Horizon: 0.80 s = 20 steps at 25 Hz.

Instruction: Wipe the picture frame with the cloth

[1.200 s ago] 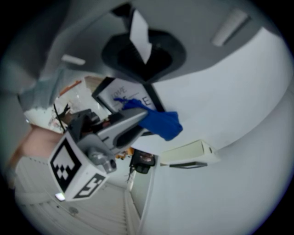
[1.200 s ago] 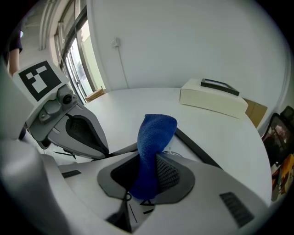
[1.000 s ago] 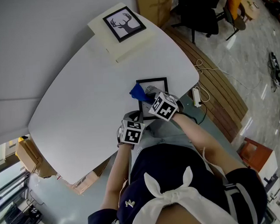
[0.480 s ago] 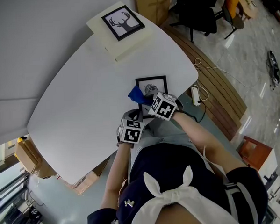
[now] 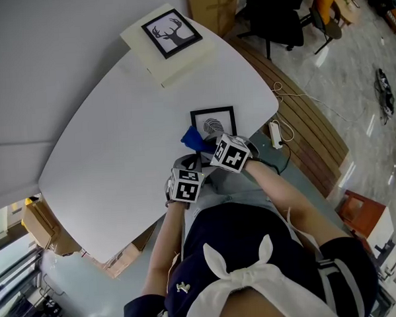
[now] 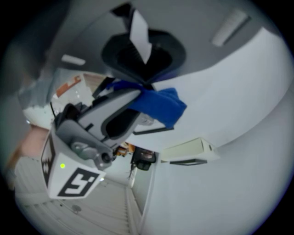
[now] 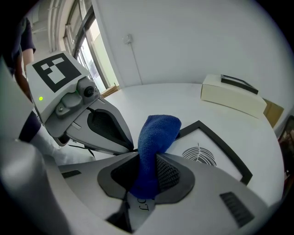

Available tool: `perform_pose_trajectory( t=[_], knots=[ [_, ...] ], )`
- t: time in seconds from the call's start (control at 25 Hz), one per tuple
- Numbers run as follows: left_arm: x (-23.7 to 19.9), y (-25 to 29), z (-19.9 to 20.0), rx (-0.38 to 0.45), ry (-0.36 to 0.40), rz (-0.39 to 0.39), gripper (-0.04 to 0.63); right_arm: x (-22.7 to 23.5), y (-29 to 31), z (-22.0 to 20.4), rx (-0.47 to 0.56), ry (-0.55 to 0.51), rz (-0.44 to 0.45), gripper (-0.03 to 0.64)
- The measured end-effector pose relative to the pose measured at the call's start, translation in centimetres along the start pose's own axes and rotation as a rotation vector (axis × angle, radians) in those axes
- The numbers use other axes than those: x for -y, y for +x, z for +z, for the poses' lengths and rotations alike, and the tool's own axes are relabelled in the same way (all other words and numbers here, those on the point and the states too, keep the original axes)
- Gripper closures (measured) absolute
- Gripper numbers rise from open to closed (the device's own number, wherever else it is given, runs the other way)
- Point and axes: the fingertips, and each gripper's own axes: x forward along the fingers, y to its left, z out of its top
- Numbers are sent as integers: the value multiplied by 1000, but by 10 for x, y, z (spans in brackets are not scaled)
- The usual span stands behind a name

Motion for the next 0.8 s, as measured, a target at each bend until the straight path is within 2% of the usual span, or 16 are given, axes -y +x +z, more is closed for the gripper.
perform_pose_trajectory(
  t=[0.6, 0.8],
  knots=[
    [1, 0, 0, 7, 19, 9, 597, -12, 1, -6, -10, 67, -1, 526],
    [0, 1, 0, 10, 19, 8, 597, -15, 0, -3, 25, 112, 14, 527]
  ],
)
